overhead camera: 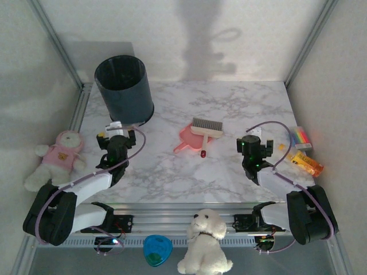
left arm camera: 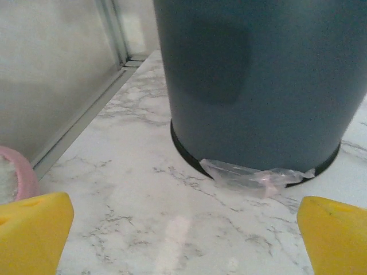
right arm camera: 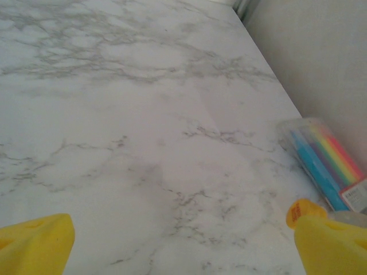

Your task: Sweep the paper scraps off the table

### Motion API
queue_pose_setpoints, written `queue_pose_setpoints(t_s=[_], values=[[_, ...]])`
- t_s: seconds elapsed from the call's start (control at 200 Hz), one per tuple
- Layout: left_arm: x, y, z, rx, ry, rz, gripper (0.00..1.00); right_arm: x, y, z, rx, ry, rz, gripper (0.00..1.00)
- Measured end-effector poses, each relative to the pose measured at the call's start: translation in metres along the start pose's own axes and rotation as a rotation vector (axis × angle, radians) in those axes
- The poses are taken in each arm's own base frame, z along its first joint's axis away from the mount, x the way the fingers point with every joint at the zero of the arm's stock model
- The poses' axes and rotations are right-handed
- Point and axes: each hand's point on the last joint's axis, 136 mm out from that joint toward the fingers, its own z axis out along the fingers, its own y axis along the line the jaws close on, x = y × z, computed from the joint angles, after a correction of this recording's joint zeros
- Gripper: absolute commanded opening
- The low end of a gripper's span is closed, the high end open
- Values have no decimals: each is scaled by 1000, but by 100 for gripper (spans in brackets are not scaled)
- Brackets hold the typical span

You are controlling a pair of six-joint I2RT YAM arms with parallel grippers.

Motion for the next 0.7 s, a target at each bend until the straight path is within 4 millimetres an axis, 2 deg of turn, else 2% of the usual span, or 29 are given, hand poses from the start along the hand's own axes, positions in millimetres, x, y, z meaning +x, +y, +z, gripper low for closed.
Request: queue_pose_setpoints(t_s=[0.23,0.491,0.701], values=[[6,20,10,-6,-24,-52,100,8,-14,7,3,4,78,99],[26,25,0,89,-59,-65,100,13,-16,12,-47,-12,147,99],[19,31,-4,154,-123,-102,100,9,-12,10,-108,-62,189,99]])
